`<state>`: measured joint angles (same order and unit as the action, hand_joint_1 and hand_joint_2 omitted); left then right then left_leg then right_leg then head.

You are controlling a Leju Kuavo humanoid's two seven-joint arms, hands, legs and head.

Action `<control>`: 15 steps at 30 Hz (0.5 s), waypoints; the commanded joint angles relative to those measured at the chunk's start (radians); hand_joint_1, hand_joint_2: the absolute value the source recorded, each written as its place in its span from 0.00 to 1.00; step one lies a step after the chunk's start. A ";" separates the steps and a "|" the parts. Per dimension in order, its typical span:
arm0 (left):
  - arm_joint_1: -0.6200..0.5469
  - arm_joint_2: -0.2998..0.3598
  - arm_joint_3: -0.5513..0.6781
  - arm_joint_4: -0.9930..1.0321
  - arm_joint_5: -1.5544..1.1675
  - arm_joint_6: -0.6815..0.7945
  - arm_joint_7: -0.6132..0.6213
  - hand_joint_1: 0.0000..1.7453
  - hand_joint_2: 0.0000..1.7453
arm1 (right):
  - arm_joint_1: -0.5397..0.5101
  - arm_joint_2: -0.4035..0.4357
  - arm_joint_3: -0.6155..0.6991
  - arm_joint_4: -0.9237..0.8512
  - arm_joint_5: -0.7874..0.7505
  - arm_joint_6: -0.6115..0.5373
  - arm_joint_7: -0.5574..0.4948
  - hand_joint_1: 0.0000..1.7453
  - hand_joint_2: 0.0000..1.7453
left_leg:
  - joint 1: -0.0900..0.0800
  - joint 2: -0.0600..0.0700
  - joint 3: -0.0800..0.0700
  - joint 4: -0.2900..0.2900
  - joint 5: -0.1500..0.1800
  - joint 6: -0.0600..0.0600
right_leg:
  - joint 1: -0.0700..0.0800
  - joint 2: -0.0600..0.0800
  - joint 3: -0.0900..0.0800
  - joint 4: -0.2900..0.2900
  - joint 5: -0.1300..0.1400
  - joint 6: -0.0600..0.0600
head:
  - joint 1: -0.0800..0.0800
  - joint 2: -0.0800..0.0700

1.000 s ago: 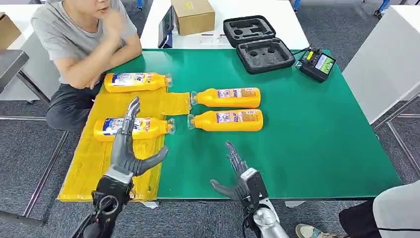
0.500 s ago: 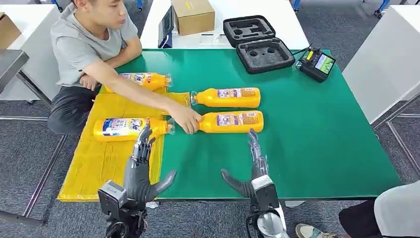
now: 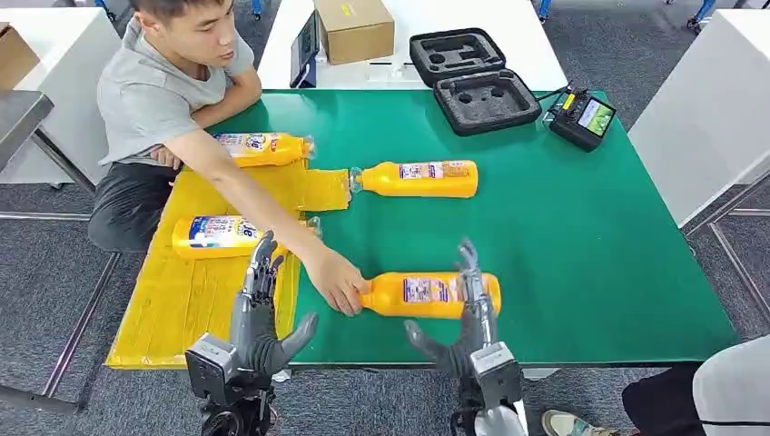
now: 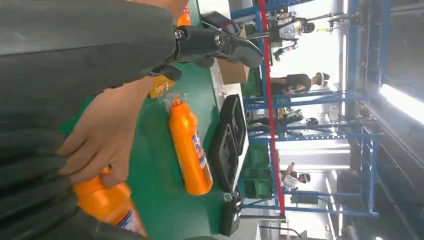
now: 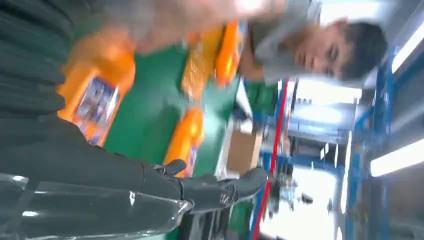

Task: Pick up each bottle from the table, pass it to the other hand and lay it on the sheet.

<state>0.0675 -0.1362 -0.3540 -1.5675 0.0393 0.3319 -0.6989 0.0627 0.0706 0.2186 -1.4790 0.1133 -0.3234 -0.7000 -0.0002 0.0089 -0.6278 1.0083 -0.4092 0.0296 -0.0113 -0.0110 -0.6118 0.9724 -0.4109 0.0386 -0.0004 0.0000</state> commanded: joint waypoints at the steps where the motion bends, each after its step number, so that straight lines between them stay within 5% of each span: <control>1: 0.006 0.015 -0.047 0.027 0.002 0.001 0.023 0.00 0.00 | 0.053 0.025 -0.033 -0.005 -0.026 0.097 0.029 0.00 0.00 | 0.000 -0.001 0.004 -0.001 -0.002 -0.001 | 0.000 0.000 0.005 -0.001 -0.002 -0.001 | 0.000 0.000; 4: 0.002 0.013 -0.046 0.031 0.005 0.001 0.028 0.00 0.00 | 0.057 0.037 -0.054 -0.011 -0.032 0.123 0.005 0.00 0.00 | 0.000 0.000 0.003 -0.001 -0.001 -0.001 | 0.000 0.001 0.003 0.000 -0.001 -0.001 | 0.000 0.000; 10: -0.005 0.004 -0.021 0.044 0.023 -0.003 0.013 0.00 0.00 | 0.069 0.111 -0.126 -0.011 -0.032 -0.046 0.031 0.00 0.00 | 0.001 -0.001 0.006 -0.001 -0.003 -0.002 | 0.001 0.000 0.006 0.000 -0.003 -0.002 | 0.000 0.000; 11: 0.000 0.004 -0.016 0.042 0.044 -0.035 0.015 0.00 1.00 | 0.070 0.111 -0.117 -0.008 -0.030 -0.087 0.042 0.00 0.00 | 0.000 -0.001 0.004 -0.001 -0.001 -0.002 | 0.000 0.000 0.004 0.000 -0.002 -0.002 | 0.000 0.000; 15: 0.037 -0.019 0.026 0.033 0.050 0.002 0.001 0.00 1.00 | 0.082 0.108 -0.086 -0.012 -0.065 -0.172 0.038 0.00 0.00 | 0.001 0.000 0.007 -0.001 -0.003 -0.002 | 0.000 0.002 0.006 -0.001 -0.003 -0.002 | 0.000 0.000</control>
<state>0.0814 -0.1366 -0.3815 -1.5679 0.0762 0.3056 -0.6794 0.1310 0.1316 0.1557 -1.4992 0.0874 -0.3900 -0.6718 -0.0002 0.0089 -0.6276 1.0081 -0.4093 0.0293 -0.0113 -0.0110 -0.6116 0.9724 -0.4111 0.0383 -0.0004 0.0000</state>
